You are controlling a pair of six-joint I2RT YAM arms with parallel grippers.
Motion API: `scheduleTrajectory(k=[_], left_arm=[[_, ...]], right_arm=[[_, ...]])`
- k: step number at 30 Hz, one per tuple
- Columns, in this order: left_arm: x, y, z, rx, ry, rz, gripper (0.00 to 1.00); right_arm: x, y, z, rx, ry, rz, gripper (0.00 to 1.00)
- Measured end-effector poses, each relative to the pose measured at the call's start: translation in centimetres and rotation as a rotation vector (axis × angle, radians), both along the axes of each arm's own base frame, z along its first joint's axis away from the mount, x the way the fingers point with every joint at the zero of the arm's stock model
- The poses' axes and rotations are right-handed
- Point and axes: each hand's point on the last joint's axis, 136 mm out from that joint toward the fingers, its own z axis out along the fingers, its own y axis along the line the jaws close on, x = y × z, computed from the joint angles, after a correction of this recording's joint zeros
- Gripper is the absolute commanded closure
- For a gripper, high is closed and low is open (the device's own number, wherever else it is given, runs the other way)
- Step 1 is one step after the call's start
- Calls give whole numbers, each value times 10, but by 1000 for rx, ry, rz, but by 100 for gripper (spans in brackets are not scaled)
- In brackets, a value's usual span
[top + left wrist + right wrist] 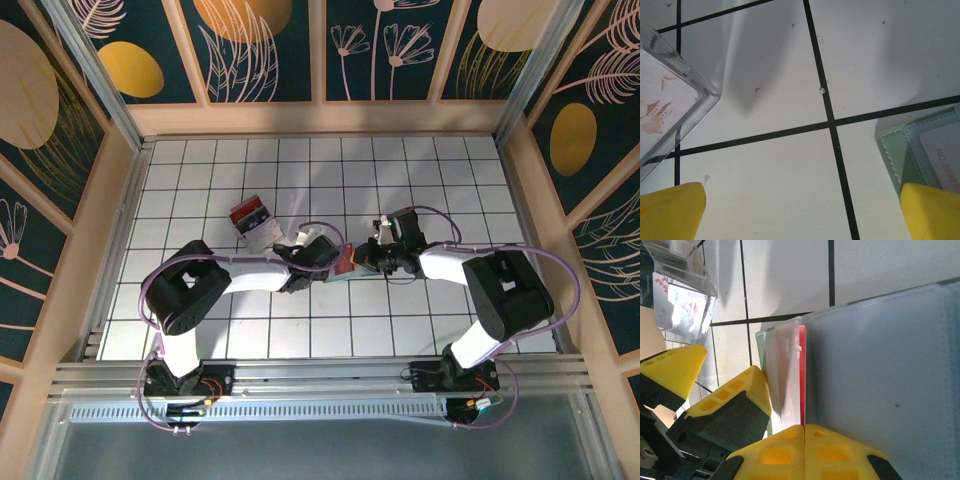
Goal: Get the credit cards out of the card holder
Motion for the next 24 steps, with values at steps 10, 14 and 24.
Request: scheduleTrajectory(k=[10,14,24], left_arm=[[10,-6,2,28,-21,-2,1],[17,-9,4,58,-41,-10,1],[27,-22,21,47,-68,-37,1]], right_arm=[[-1,-6,-1,-20,-4,-17,97],[1,-9,0,-29,-10,-31,97],[-2,-13,-4,-34,0,-38,98]])
